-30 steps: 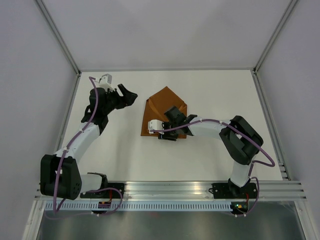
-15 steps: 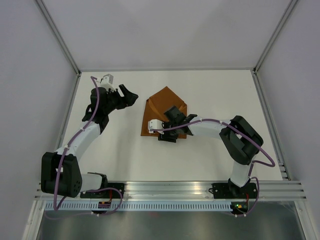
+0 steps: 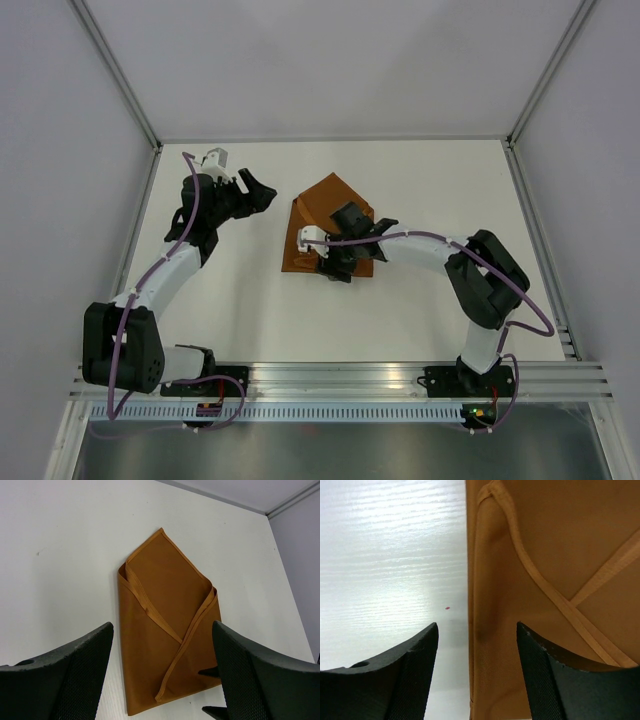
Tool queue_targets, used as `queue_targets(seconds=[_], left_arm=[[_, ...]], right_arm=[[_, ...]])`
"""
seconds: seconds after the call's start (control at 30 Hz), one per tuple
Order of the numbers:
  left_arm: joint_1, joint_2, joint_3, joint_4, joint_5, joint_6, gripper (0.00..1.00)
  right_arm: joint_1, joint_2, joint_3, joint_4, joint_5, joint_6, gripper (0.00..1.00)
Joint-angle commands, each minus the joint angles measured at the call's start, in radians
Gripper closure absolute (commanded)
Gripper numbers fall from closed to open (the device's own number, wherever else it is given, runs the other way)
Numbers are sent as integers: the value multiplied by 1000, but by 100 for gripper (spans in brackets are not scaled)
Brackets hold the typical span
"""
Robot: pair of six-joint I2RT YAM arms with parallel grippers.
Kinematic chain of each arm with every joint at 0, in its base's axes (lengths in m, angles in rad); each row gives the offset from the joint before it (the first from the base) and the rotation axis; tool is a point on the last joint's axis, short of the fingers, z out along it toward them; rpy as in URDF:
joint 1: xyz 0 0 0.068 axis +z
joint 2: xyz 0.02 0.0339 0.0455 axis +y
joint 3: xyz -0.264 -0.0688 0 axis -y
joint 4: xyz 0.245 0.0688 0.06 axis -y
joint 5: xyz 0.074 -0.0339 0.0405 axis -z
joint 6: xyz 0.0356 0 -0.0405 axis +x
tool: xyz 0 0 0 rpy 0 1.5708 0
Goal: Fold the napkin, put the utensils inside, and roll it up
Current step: Roll the napkin with the utensil
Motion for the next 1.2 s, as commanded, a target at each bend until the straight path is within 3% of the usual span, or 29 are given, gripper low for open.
queue_targets(seconds=[0.0,0.13,0.3,0.5,0.67,1.17], left_arm=[[-8,-2,41,4,12,35,16],[-8,-11,39,4,17,29,16],[-11,-33,33,-1,12,24,16],[-17,-40,19,-5,-8,30,16],[-22,-31,16,6,-11,35,16],[-25,-28,13,10,-12,42,15]], right_arm=[[-31,-62,109,-86,-90,75,30],[-99,-123,158,-45,-156,213,27],[-143,-200,123,149,-72,417,21],[-147,-151,127,176,-22,509,21],[-156,-70,144,122,-107,412,19],[-56,24,35,99,34,280,28]])
